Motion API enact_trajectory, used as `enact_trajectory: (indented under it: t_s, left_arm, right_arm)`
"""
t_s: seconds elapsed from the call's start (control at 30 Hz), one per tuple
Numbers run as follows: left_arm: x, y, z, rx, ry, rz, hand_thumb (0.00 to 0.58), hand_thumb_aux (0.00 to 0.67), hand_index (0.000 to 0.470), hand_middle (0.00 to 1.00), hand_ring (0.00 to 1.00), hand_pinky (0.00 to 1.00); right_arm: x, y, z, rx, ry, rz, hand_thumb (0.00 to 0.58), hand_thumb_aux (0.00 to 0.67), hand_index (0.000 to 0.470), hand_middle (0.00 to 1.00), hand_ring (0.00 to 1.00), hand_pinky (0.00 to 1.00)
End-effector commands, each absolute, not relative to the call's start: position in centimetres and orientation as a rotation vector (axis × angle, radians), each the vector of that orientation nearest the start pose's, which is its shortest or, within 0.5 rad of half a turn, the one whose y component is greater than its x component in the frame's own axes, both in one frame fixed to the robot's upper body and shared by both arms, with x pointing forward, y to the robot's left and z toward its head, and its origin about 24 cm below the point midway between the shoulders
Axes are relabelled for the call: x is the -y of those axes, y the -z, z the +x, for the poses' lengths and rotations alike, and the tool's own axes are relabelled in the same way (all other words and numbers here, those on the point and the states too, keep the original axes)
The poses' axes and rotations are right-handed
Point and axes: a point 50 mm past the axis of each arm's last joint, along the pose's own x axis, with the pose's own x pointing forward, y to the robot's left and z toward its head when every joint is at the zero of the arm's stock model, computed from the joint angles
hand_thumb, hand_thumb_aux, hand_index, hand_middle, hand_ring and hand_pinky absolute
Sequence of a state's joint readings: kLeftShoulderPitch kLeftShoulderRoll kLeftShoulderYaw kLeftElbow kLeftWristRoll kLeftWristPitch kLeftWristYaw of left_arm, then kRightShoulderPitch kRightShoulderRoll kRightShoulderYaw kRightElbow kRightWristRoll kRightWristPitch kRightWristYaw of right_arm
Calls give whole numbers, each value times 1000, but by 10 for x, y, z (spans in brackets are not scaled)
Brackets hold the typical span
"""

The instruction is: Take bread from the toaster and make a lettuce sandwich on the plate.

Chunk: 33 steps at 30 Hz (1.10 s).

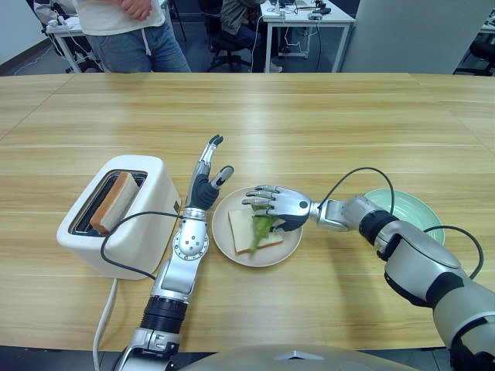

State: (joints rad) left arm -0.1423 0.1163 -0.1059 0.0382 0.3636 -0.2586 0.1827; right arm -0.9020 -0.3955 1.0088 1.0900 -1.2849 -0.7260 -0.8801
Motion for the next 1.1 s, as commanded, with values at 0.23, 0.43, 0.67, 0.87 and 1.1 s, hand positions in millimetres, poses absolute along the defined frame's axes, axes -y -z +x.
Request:
enact_trajectory:
  t_s: [0.23,0.43,0.67,0.87,1.1]
  left_arm:
    - [-131,-85,272,375,29,440,0,0,0,0,0,0]
    - [-128,-83,272,369,50,438,0,0,0,0,0,0]
    - [-123,-82,273,369,82,440,0,0,0,0,0,0]
    - [-122,-80,272,369,95,443,0,0,0,0,0,0]
    - [-127,-82,273,381,68,438,0,0,0,0,0,0]
  right_arm:
    - [100,-40,321,1034,-915,-1563,0,0,0,0,0,0]
    - [100,-39,320,1022,-914,-1553,0,0,0,0,0,0]
    - [100,-45,325,1017,-870,-1552,9,5,4,0,0,0]
    - [101,-59,335,1038,-776,-1571,0,0,0,0,0,0]
    - [108,-90,353,1055,-494,-1522,0,0,0,0,0,0]
